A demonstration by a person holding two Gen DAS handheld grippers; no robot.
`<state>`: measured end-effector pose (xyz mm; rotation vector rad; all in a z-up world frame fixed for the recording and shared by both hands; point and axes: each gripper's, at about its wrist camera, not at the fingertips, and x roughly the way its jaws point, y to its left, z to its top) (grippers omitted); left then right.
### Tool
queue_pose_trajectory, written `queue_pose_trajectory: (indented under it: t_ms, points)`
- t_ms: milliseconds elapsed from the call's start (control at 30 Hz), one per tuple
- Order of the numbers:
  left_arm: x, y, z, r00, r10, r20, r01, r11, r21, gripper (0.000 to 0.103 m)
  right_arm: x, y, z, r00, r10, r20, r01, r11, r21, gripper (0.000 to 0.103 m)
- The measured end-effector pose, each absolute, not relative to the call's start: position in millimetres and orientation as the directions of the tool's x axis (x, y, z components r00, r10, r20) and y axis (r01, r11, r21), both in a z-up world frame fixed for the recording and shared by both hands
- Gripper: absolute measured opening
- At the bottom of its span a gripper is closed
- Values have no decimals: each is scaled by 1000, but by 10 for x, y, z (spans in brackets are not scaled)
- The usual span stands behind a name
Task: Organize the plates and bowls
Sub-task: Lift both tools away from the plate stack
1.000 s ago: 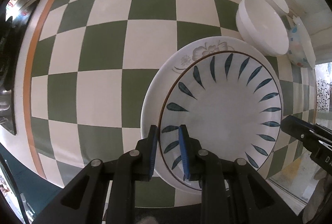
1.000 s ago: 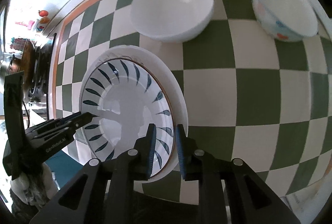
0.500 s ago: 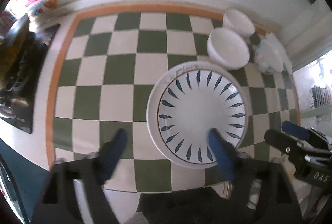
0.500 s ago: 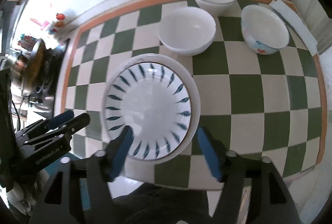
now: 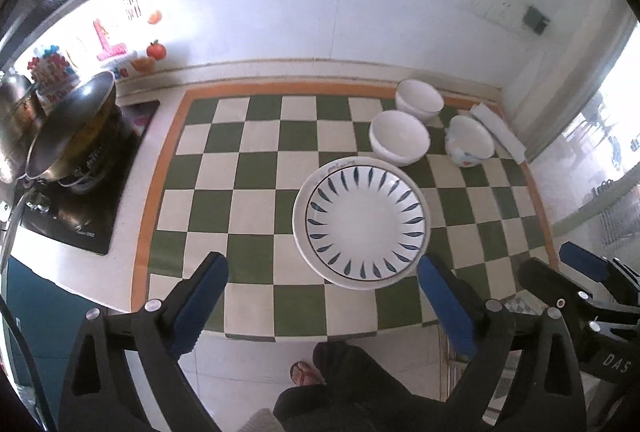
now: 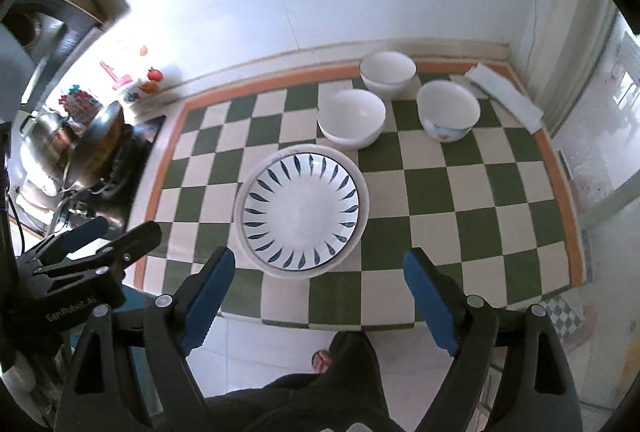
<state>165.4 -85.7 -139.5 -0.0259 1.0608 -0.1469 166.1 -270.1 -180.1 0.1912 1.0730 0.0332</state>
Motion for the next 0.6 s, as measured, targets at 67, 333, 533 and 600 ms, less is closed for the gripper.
queue_pose_trajectory:
  t_ms: [67, 333, 533, 600]
  points:
    - [1526, -861, -1304, 497, -133, -858, 110, 990, -90, 98, 1513, -2669, -1693, 499, 111, -859, 64, 984, 164, 89]
    - [1168, -845, -1118, 540, -125, -832, 111, 991, -77, 99, 1043, -2585, -1390, 555, 96, -827, 52, 987, 150, 90]
    - [1087, -829, -1115, 549, -123, -827, 108, 991, -75, 103, 913, -2575, -1350, 558, 101, -824, 58, 986, 160, 91]
    - [1080, -827, -1113, 550, -120, -826, 105, 992, -75, 103, 910, -2581, -1366, 555, 104, -825, 61, 984, 165, 91]
